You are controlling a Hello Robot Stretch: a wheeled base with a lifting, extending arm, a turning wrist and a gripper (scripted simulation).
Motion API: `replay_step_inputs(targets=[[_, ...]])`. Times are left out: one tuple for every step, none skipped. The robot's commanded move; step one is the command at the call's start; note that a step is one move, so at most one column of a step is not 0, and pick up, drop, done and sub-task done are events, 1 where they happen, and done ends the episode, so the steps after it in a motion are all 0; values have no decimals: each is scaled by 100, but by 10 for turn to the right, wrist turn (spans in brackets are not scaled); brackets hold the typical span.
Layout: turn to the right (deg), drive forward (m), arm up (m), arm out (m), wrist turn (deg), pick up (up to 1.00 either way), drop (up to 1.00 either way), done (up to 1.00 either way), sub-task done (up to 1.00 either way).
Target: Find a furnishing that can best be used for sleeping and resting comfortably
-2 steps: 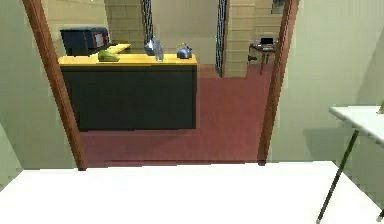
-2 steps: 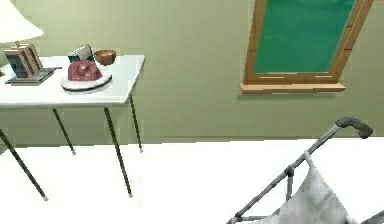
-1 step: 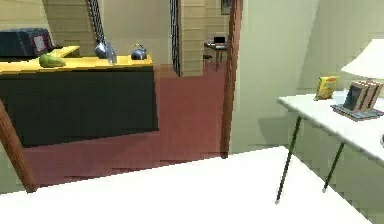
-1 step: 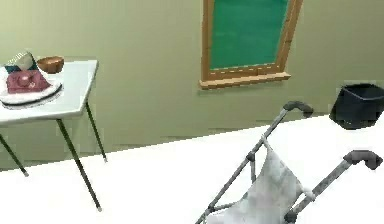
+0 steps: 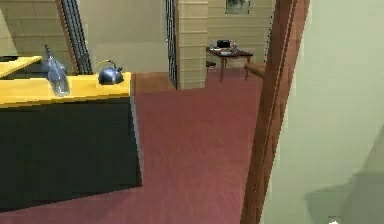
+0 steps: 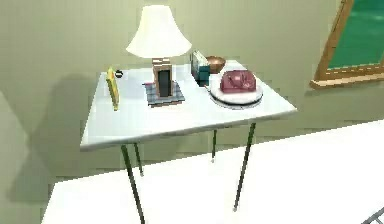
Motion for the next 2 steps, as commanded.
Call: replay_step_inputs(targets=[[0,100,0,0,0,0,0,0,0],[0,35,0,0,0,0,0,0,0]])
